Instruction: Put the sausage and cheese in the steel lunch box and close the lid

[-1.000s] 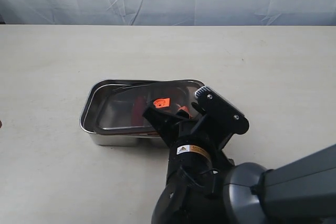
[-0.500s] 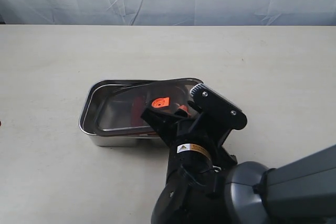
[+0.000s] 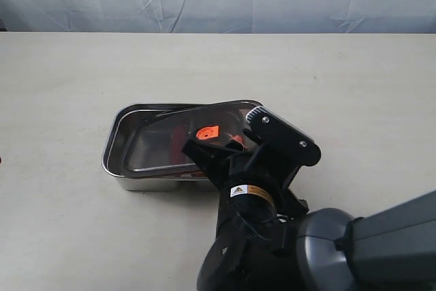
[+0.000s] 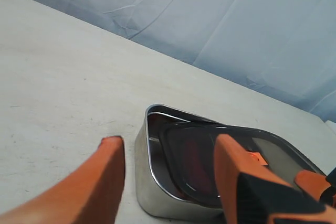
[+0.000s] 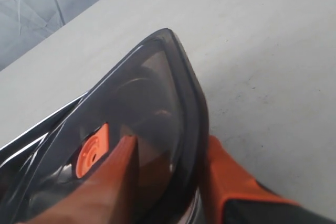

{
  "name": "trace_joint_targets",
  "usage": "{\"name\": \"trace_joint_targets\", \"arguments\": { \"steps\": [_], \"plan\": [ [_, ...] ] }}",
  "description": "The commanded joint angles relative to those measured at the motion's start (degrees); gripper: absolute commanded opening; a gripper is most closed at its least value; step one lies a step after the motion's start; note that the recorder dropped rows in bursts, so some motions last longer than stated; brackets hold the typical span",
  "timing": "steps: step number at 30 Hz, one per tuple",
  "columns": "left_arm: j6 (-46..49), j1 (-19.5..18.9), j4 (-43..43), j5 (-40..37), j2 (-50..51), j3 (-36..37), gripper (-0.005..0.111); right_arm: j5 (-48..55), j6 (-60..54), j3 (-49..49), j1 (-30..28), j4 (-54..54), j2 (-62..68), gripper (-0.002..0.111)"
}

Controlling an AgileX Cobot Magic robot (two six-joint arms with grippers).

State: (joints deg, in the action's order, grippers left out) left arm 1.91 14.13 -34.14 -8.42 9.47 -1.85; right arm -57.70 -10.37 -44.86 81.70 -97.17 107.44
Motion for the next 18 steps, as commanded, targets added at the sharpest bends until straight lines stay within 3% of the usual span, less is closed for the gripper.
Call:
{"name": "trace_joint_targets", "arguments": {
  "steps": [1,18],
  "plan": [
    [0.3,0.2,0.4,0.7,0.1,0.1,0.050,2.4,-9.8,1.3,0.2,-2.8,0.0,0.030],
    [0.3,0.2,0.6,0.7,0.1,0.1,0.050,4.6,-13.6,1.3,0.2,-2.2,-0.2,0.034]
  ]
}}
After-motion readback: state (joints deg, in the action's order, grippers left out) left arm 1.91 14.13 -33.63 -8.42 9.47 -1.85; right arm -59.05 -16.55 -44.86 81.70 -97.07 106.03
